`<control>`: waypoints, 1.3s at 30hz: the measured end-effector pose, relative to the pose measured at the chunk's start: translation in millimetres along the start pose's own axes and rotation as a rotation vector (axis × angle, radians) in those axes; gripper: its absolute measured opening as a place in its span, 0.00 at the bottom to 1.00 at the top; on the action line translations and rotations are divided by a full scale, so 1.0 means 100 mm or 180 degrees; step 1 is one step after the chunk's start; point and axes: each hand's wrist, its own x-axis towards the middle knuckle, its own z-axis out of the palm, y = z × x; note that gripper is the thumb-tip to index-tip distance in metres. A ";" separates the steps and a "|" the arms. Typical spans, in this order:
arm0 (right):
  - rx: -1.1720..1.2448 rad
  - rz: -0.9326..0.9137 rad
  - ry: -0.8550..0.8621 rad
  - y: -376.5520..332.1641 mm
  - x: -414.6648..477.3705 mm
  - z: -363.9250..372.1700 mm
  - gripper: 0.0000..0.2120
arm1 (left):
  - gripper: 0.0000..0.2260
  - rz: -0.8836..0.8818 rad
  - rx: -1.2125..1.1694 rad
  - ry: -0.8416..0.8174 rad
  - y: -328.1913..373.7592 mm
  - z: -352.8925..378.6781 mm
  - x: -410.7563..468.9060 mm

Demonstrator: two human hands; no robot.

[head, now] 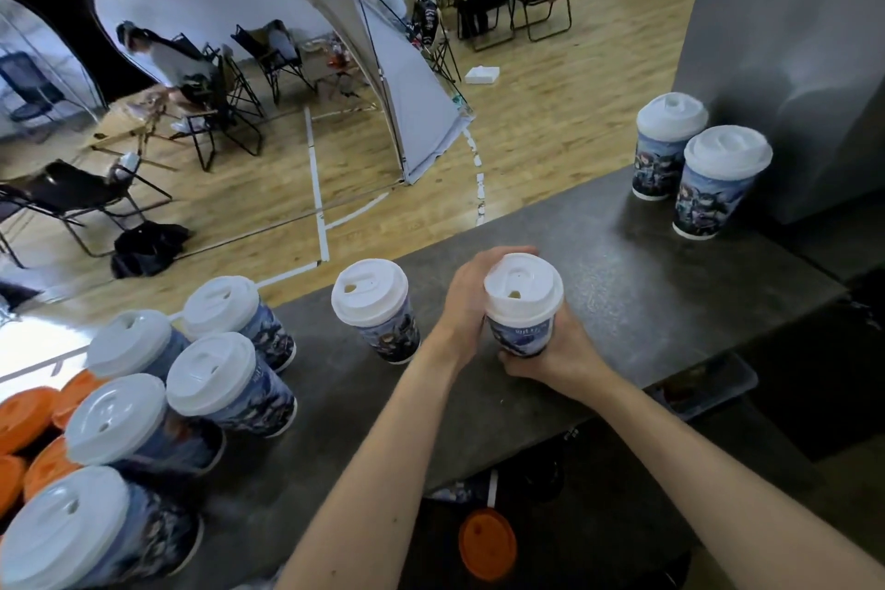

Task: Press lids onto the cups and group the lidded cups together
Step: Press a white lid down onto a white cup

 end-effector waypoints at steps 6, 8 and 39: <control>0.0105 -0.0009 0.0112 -0.03 -0.02 0.04 0.49 | 0.18 0.0418 -0.0104 0.0636 -0.15 0.09 -0.05; 0.0188 -0.0029 0.0289 -0.03 -0.05 0.03 0.45 | 0.18 0.0608 -0.0203 0.1073 -0.21 0.17 -0.10; 0.0131 -0.0139 0.0246 -0.17 -0.11 0.01 0.45 | 0.16 0.0378 -0.0613 0.1262 -0.15 0.16 -0.20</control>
